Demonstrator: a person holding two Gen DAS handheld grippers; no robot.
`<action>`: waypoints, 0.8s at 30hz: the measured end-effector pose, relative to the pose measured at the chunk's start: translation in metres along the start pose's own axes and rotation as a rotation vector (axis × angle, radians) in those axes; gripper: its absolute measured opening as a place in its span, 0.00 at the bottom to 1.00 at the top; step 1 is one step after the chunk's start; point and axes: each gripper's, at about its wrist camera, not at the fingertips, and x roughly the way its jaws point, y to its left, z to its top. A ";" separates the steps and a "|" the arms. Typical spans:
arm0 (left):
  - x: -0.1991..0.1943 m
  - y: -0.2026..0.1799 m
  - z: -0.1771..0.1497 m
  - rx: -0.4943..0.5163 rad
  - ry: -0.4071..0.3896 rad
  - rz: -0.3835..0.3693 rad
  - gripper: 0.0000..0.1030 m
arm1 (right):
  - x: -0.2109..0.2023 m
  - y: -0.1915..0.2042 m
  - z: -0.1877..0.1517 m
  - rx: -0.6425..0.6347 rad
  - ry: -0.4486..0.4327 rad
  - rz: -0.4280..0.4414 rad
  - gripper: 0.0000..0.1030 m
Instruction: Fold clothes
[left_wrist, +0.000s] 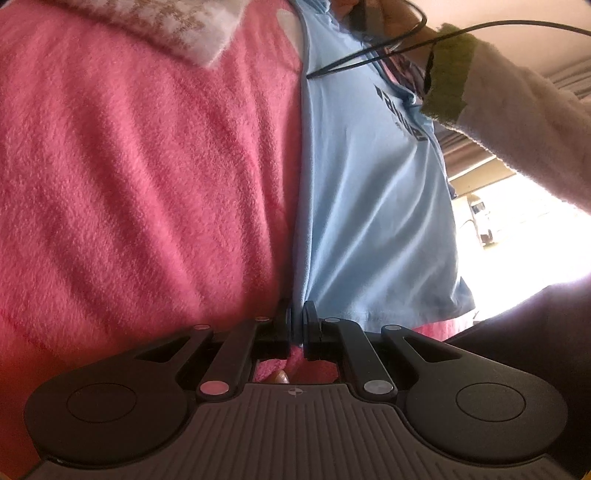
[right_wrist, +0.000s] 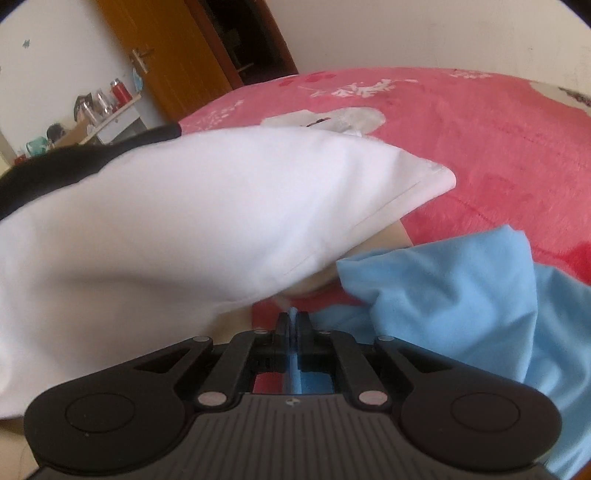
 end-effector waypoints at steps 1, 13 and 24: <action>0.001 -0.001 0.001 0.000 0.010 -0.001 0.08 | -0.006 -0.001 0.002 0.020 0.004 0.002 0.11; -0.002 -0.013 0.004 0.014 0.011 0.030 0.23 | -0.267 -0.049 -0.048 0.153 -0.226 0.057 0.30; -0.017 -0.020 0.005 -0.042 -0.050 0.125 0.04 | -0.364 -0.017 -0.219 0.184 -0.049 -0.050 0.30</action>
